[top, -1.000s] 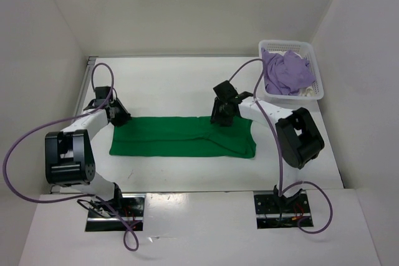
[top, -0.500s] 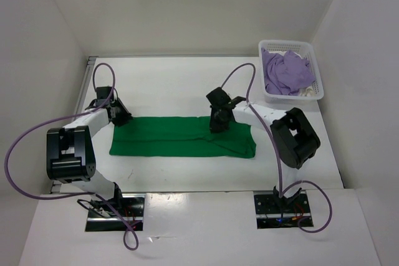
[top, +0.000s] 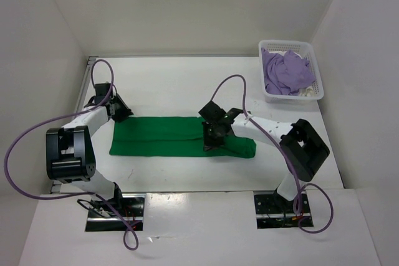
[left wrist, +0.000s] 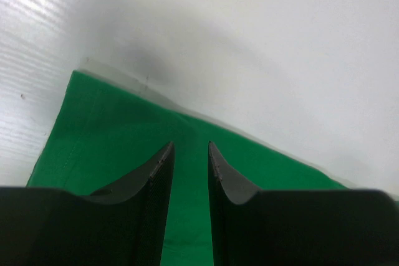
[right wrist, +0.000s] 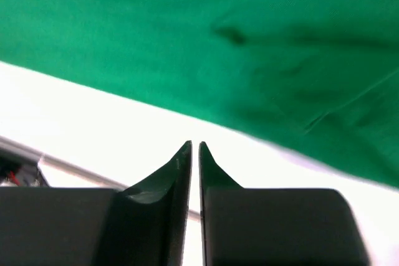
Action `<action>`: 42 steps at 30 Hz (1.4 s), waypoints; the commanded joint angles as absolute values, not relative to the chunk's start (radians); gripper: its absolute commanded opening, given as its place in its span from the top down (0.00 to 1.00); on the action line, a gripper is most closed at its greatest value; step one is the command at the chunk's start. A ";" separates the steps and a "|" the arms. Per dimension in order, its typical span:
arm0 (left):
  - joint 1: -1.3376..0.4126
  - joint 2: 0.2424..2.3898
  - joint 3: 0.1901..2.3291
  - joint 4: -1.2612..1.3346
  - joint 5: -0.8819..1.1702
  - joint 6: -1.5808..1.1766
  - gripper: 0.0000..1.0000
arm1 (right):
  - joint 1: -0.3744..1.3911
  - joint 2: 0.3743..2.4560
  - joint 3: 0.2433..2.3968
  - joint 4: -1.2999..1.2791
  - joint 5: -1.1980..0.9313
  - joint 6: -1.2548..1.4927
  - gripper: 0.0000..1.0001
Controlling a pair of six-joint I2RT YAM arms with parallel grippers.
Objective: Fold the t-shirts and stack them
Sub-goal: Fold the other side of the tshirt into a rectangle
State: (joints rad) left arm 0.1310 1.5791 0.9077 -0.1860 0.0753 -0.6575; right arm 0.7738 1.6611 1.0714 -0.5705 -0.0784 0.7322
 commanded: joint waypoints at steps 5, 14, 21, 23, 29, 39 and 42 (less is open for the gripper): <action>0.124 1.533 0.974 -0.175 0.127 -0.683 0.65 | 0.752 1.594 1.172 -0.673 0.012 0.692 0.61; 0.081 1.444 0.916 -0.186 0.127 -0.683 0.65 | 0.683 1.509 1.100 -0.657 0.103 0.715 0.49; 0.072 1.433 0.907 -0.186 0.127 -0.683 0.65 | 0.664 1.577 1.089 -0.609 0.083 0.715 0.46; 0.072 1.422 0.907 -0.186 0.127 -0.683 0.65 | 0.664 1.589 1.089 -0.609 0.083 0.715 0.46; 0.072 1.413 0.897 -0.186 0.137 -0.683 0.65 | 0.664 1.626 1.071 -0.580 0.064 0.724 0.46; 0.072 1.384 0.888 -0.195 0.146 -0.683 0.65 | 0.664 1.683 1.114 -0.548 0.031 0.724 0.64; 0.072 1.384 0.888 -0.195 0.146 -0.683 0.65 | 0.664 1.695 1.114 -0.548 0.031 0.715 0.71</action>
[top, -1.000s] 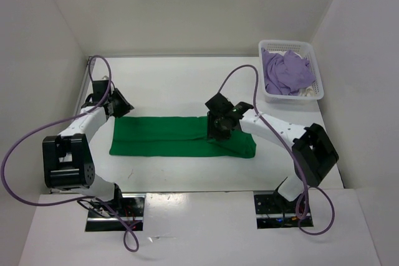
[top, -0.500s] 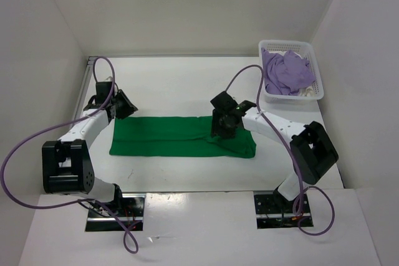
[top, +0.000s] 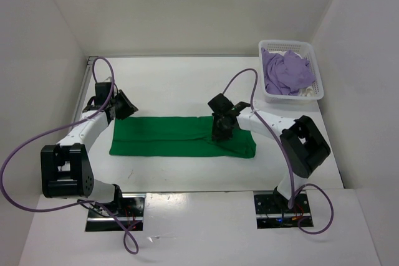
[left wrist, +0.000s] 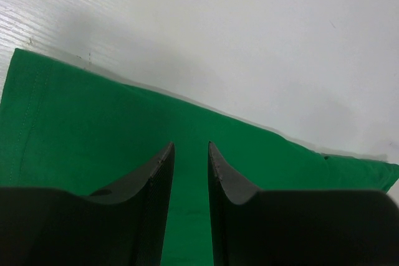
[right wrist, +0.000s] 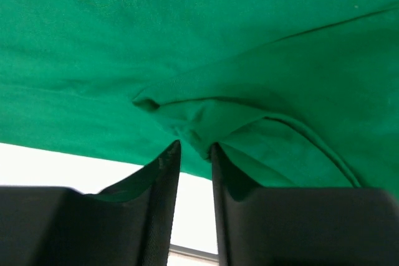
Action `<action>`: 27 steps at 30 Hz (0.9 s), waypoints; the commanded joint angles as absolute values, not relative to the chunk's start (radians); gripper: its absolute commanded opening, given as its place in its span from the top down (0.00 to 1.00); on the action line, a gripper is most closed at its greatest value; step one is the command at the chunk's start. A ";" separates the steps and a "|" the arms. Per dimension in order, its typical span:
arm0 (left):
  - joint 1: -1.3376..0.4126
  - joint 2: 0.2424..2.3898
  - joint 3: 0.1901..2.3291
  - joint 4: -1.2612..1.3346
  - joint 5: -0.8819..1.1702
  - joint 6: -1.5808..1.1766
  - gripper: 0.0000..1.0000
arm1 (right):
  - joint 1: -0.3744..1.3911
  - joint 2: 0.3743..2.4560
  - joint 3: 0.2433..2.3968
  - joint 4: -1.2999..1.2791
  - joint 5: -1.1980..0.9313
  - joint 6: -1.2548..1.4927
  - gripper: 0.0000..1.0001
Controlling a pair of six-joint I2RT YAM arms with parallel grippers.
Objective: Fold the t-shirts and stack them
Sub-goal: Fold the other side of the tshirt into a rectangle
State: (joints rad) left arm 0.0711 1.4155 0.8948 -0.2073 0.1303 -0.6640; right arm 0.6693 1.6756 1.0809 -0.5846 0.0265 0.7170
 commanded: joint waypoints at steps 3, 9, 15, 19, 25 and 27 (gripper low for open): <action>0.072 1.384 0.888 -0.195 0.146 -0.683 0.65 | 0.664 1.704 1.114 -0.548 0.031 0.715 0.83; 0.072 1.384 0.888 -0.195 0.146 -0.683 0.65 | 0.664 1.681 1.095 -0.548 0.022 0.724 1.00; 0.072 1.394 0.919 -0.195 0.155 -0.683 0.65 | 0.664 1.611 1.063 -0.581 -0.069 0.724 1.00; 0.072 1.416 0.942 -0.195 0.155 -0.683 0.65 | 0.664 1.572 1.054 -0.604 -0.135 0.724 1.00; 0.072 1.466 0.997 -0.195 0.164 -0.683 0.65 | 0.673 1.581 1.045 -0.578 -0.276 0.742 1.00; 0.072 1.466 1.006 -0.195 0.164 -0.683 0.65 | 0.673 1.594 1.045 -0.578 -0.301 0.753 0.96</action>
